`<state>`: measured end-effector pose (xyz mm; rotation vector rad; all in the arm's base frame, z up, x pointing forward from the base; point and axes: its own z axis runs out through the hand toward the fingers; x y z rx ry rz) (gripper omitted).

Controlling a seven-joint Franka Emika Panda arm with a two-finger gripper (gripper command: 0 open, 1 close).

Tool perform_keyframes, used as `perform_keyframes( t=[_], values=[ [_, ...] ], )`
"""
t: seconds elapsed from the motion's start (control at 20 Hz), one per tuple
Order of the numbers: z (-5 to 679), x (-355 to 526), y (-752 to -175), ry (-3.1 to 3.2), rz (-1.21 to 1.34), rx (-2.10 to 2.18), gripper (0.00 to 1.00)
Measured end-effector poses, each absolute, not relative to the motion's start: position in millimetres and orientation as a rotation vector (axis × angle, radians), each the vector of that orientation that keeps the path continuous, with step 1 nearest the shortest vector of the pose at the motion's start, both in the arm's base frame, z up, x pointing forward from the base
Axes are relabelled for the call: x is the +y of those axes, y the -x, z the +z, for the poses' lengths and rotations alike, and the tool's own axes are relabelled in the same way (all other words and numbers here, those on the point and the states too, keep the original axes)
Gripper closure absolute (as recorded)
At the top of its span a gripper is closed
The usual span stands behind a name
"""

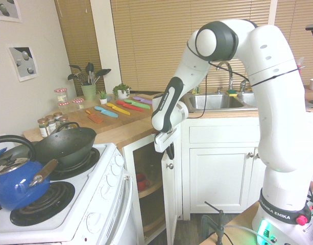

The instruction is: Close the cabinet

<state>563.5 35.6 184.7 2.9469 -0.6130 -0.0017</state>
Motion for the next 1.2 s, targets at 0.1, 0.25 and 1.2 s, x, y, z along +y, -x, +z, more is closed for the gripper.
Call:
perform_keyframes(
  t=[0.1, 0.25, 1.2],
  values=[
    [189, 48, -571, -2.951, 0.019, -0.615, 1.00],
    [205, 72, -584, -2.957, 0.047, -0.603, 1.00],
    [278, 103, -612, -2.977, 0.103, -0.697, 1.00]
  ],
)
